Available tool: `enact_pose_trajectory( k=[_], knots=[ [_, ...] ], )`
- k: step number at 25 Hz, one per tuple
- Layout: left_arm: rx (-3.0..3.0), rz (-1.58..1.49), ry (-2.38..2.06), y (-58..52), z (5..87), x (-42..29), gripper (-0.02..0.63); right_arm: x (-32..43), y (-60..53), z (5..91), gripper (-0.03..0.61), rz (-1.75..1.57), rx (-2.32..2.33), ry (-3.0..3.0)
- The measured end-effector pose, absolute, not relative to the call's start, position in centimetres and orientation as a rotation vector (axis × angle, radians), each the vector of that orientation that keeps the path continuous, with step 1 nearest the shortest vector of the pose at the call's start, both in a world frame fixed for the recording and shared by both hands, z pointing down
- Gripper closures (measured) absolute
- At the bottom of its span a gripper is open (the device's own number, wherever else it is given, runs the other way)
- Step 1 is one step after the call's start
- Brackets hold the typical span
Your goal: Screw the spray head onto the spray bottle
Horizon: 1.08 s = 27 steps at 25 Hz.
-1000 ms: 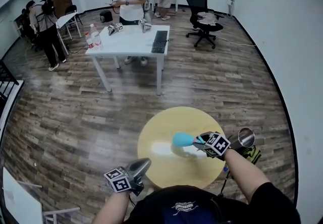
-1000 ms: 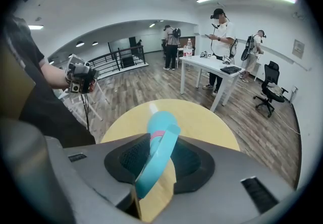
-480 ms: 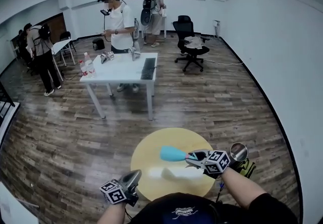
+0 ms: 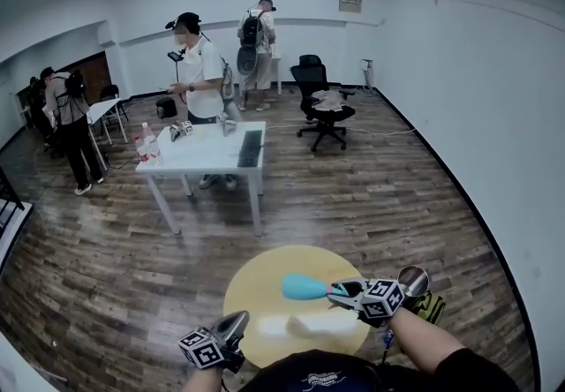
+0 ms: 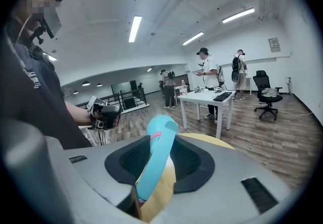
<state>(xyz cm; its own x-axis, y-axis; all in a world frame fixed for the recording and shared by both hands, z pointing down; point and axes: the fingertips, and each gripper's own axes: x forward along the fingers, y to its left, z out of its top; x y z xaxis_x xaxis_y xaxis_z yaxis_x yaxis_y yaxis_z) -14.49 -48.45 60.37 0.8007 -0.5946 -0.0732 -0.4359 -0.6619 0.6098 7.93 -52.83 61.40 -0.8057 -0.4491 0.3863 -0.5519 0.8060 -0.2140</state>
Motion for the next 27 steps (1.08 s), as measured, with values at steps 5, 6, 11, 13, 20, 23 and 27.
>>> enact_pose_trajectory(
  k=[5,6,11,13,20,23,27],
  knots=[
    [2.408,-0.348,-0.759,-47.7,59.9,-13.9,0.611,8.3,-52.3,61.1,0.426,0.429,0.764,-2.677],
    [2.408,-0.344,-0.759,-47.6,59.9,-13.9,0.611,8.3,-52.2,60.9,0.426,0.428,0.763,-2.679],
    [2.412,-0.337,-0.768,-47.7,59.6,-13.8,0.611,8.8,-52.4,60.7,0.426,0.419,0.767,-2.686],
    [2.412,-0.335,-0.771,-47.7,59.4,-13.9,0.611,8.9,-52.4,60.5,0.426,0.422,0.771,-2.689],
    [2.422,-0.325,-0.767,-48.2,59.5,-14.0,0.611,8.7,-52.9,60.4,0.426,0.407,0.76,-2.693],
    [2.424,-0.324,-0.767,-48.2,59.4,-13.8,0.611,8.7,-52.9,60.1,0.426,0.418,0.77,-2.7],
    [2.428,-0.328,-0.767,-48.3,59.7,-13.3,0.611,9.2,-53.0,60.4,0.426,0.416,0.774,-2.702]
  ],
)
